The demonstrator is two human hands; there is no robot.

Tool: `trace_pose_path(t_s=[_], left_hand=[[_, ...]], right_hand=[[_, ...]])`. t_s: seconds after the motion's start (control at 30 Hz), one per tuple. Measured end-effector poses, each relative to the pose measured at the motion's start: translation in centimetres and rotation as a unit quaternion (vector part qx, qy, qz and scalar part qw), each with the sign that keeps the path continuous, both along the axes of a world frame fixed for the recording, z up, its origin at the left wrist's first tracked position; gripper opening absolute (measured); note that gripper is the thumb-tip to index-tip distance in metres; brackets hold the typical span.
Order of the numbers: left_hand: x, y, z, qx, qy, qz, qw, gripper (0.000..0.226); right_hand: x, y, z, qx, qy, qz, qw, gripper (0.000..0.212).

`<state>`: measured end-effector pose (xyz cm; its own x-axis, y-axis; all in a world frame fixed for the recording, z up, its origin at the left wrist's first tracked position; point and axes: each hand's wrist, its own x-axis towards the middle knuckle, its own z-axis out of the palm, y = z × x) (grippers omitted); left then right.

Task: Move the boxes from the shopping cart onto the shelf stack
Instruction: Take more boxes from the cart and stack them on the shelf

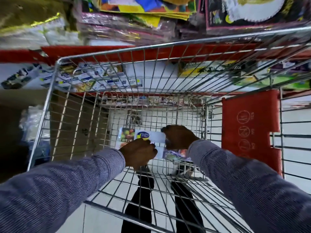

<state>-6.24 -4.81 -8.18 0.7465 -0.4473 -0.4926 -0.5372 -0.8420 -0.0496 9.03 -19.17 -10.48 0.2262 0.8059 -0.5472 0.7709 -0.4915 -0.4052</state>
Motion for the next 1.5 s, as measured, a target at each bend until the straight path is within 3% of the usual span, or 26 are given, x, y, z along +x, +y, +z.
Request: trace_pose_path(t_s=[0.3,0.43,0.63,0.8,1.07,1.23,1.5], left_hand=[[1.6,-1.5,-1.3,-0.015,0.066,0.075,0.995,0.032],[2.4,-1.5,0.3,-0.093,0.108,0.176,0.974,0.038],[3.7,0.5,9.7,-0.148,0.013,0.201,0.968,0.05],[4.9,1.7,23.9,-0.164,-0.152,0.221,0.949,0.049],[8.1,2.7,44.4,-0.162,-0.285,0.262,0.908,0.068],[11.5,3.3,51.3,-0.092,-0.342,0.267,0.896,0.07],[16.8,3.1,57.6,-0.135,-0.361,0.249,0.888,0.057]], right_hand=[[3.2,0.4,2.9,0.001,-0.075,0.0,0.997,0.058],[4.6,0.3,6.9,0.061,-0.093,-0.002,0.994,0.05],[6.7,1.3,18.2,0.131,-0.143,0.031,0.98,0.051],[8.8,2.8,32.0,0.223,-0.222,0.076,0.946,0.049],[12.1,3.8,53.1,0.273,-0.333,0.052,0.901,0.037],[14.7,4.5,59.4,0.287,-0.336,0.018,0.897,0.035],[20.2,6.3,63.3,0.254,-0.344,-0.038,0.903,0.027]])
